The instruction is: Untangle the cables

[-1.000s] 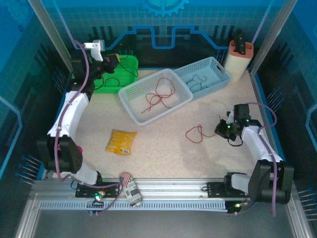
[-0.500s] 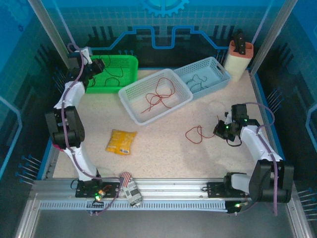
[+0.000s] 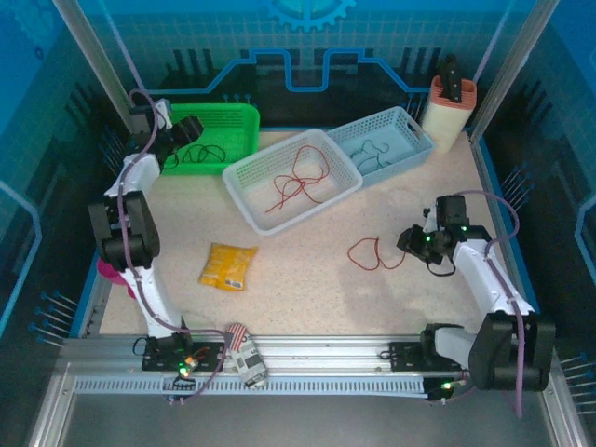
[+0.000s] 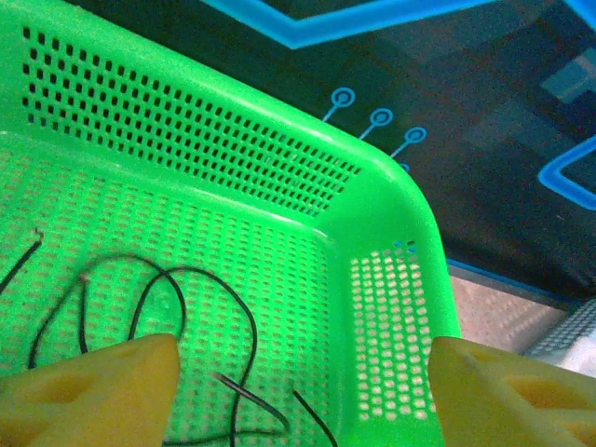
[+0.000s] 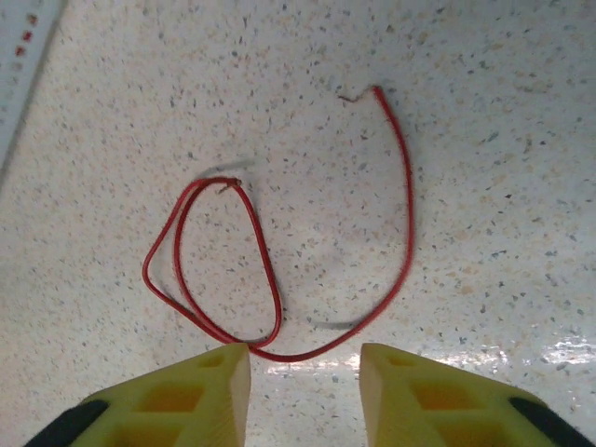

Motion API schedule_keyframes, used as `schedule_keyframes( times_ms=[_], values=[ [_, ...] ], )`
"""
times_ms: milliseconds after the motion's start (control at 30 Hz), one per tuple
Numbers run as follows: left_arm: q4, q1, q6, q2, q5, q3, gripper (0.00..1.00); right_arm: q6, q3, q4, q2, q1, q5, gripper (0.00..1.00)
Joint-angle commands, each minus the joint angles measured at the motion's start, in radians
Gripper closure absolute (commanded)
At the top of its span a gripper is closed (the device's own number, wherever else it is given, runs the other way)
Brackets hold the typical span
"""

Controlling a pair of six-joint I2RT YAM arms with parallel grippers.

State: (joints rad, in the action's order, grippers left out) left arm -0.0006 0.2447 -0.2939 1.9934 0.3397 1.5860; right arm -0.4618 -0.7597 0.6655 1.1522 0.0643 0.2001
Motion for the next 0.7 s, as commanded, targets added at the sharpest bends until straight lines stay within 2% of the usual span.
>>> schedule_keyframes(
  times_ms=[0,167,267,367,433,533,600,667],
  values=[
    [0.098,-0.019,0.077,-0.207,0.081,-0.127,0.19,0.025,-0.042,0.032,-0.039,-0.012,-0.026,0.57],
    [0.102,-0.150,0.249,-0.473,0.215,-0.331,0.17,0.046,-0.071,0.080,-0.076,-0.001,-0.037,0.50],
    [0.035,-0.289,0.368,-0.583,0.312,-0.416,0.19,0.039,-0.088,0.126,-0.105,0.014,-0.042,0.48],
    [-0.063,-0.467,0.439,-0.619,0.322,-0.444,0.19,0.012,-0.094,0.176,-0.125,0.053,-0.024,0.46],
    [-0.114,-0.590,0.427,-0.601,0.295,-0.439,0.19,-0.014,-0.090,0.204,-0.137,0.098,0.010,0.46],
    [-0.117,-0.777,0.341,-0.542,0.198,-0.446,0.20,-0.034,-0.079,0.231,-0.169,0.166,0.071,0.46],
    [-0.113,-0.893,0.208,-0.470,0.092,-0.435,0.22,-0.050,-0.072,0.250,-0.198,0.211,0.095,0.47],
    [-0.154,-0.982,0.085,-0.388,0.052,-0.383,0.26,-0.060,-0.070,0.266,-0.214,0.258,0.130,0.47]
  ],
)
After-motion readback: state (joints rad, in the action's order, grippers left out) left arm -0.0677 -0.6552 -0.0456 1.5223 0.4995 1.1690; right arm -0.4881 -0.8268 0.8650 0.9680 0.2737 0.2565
